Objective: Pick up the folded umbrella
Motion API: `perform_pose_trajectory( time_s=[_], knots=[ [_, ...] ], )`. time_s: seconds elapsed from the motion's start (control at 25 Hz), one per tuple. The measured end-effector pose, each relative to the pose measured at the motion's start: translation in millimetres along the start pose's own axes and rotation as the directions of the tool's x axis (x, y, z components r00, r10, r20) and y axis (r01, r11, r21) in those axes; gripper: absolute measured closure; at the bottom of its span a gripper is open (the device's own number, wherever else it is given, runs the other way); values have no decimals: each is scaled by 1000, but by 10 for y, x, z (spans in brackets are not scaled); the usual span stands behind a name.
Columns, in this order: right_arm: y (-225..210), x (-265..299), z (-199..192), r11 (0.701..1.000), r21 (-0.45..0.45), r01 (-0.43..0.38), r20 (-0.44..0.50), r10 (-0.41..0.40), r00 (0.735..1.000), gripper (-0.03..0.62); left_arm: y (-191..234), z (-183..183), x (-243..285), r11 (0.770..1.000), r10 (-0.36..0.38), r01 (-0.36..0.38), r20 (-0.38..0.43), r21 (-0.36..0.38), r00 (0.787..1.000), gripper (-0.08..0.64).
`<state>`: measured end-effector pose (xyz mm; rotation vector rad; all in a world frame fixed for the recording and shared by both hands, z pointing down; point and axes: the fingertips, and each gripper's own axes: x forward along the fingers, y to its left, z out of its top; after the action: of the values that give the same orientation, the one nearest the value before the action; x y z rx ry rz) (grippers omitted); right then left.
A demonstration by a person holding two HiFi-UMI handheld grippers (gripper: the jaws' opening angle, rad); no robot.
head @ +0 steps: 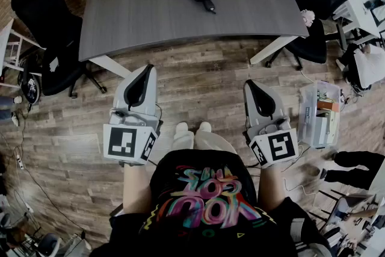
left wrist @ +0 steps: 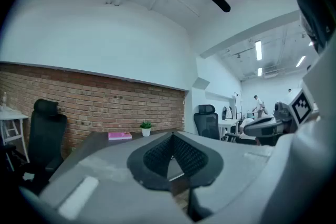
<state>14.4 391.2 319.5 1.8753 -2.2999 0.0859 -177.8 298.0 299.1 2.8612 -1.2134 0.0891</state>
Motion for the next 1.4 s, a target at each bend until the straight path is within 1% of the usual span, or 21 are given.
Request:
perform_pose_trajectory(
  time_s=[0.12, 0.36, 0.64, 0.76, 0.96, 1.2, 1.4],
  knots=[
    [-55, -53, -3, 1000, 2, 6, -1, -6, 1000, 594, -42, 10, 18, 1000, 3, -3, 2, -1, 1000, 558],
    [-282, -87, -37, 999, 35, 31, 1, -31, 1000, 594, -138, 34, 162, 1000, 6, -6, 3, 6, 1000, 558],
    [-568, -93, -75, 999, 49, 8, 34, -10, 999, 594, -339, 99, 352, 999, 25, -26, 21, 28, 999, 559],
    [-626, -83, -91, 998, 64, -8, 46, 5, 999, 594, -424, 107, 429, 999, 21, -22, 12, 41, 1000, 558],
    [-772, -21, -188, 996, 89, -11, 33, 8, 999, 594, -525, 48, 648, 999, 6, -5, -8, 45, 1000, 559],
    [-963, 337, -251, 995, 104, -1, 8, 0, 1000, 594, -375, -13, 1086, 999, -18, 19, -19, 38, 1000, 558],
    [-1083, 911, -105, 995, 102, 7, 7, -8, 1000, 594, 42, 30, 1567, 999, -35, 36, -16, 26, 999, 558]
  ],
)
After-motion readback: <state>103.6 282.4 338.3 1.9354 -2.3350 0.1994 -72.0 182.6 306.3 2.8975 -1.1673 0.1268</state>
